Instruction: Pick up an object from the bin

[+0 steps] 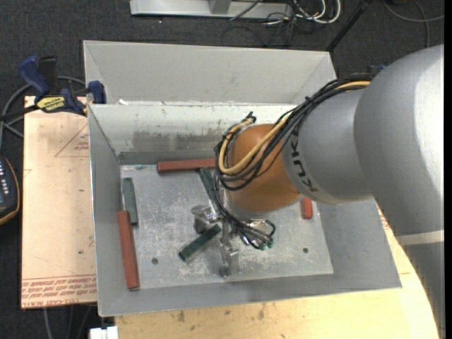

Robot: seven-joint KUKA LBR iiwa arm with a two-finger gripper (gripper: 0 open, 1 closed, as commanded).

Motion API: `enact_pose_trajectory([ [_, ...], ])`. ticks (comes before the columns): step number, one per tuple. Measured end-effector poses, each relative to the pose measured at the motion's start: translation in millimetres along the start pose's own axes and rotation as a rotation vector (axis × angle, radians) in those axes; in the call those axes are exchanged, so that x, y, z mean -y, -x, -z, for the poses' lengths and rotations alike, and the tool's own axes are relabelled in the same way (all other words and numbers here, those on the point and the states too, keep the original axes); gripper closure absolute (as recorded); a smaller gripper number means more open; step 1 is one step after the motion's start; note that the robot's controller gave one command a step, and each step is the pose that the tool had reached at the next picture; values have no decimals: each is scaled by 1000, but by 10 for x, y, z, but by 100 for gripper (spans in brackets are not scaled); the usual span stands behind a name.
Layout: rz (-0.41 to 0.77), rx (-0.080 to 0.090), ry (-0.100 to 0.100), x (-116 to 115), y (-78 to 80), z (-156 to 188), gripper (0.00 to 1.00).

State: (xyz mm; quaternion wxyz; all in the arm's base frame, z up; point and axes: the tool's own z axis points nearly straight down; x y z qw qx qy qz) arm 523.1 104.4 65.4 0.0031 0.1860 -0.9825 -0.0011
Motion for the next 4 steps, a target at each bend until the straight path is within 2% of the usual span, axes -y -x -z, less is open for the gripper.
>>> enact_pose_trajectory([
  [1, 0, 7, -2, 8, 18, 53, 100],
  [2, 68, 17, -3, -412, 81, 1381, 100],
  [3, 66, 8, -3, -402, 63, 1336, 0],
  [4, 287, 2, -1, -801, 432, 330, 0],
])
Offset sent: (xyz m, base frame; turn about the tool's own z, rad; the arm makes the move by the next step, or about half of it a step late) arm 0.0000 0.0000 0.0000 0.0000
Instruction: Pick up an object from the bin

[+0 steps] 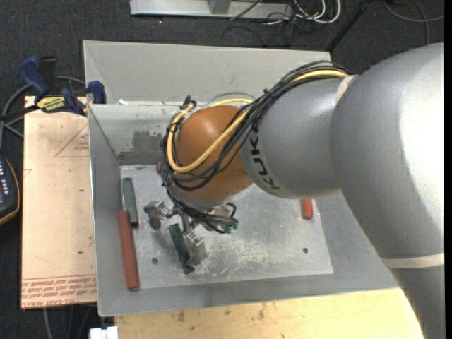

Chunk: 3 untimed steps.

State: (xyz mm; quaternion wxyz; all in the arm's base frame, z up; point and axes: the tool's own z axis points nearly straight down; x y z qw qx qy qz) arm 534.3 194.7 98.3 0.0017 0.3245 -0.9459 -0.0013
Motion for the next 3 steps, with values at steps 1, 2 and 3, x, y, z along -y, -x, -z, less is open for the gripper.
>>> enact_pose_trajectory([
  [1, -7, 0, -2, 364, -411, -301, 0],
  [2, -4, 4, -3, 350, -387, -279, 100],
  [3, -44, 11, -6, 380, -496, 655, 100],
])
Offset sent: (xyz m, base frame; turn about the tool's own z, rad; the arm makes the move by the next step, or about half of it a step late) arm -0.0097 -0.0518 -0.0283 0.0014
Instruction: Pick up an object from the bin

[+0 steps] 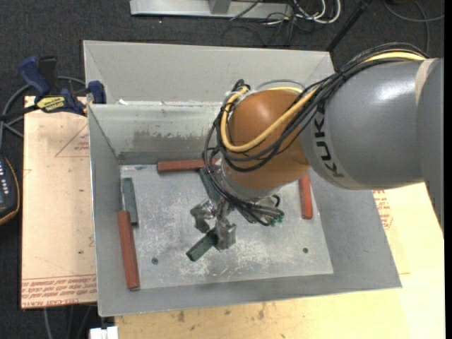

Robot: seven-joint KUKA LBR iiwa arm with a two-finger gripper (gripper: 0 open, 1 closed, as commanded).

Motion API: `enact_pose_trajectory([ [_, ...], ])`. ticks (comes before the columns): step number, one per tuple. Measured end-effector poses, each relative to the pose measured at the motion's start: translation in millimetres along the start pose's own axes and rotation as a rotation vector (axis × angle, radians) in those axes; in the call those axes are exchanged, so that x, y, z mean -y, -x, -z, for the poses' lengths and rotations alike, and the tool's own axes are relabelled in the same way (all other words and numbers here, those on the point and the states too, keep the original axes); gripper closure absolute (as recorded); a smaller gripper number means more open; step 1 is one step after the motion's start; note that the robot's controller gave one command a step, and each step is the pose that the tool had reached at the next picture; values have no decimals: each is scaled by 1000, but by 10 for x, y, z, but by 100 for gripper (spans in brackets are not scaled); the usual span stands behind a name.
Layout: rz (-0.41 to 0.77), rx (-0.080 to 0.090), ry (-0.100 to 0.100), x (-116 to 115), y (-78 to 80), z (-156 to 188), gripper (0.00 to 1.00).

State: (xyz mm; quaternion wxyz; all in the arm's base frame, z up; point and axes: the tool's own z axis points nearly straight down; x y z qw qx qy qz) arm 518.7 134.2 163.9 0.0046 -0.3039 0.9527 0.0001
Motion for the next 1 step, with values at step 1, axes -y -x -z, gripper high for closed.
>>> enact_pose_trajectory([
  [1, -26, 3, -2, 61, 19, 1079, 100],
])
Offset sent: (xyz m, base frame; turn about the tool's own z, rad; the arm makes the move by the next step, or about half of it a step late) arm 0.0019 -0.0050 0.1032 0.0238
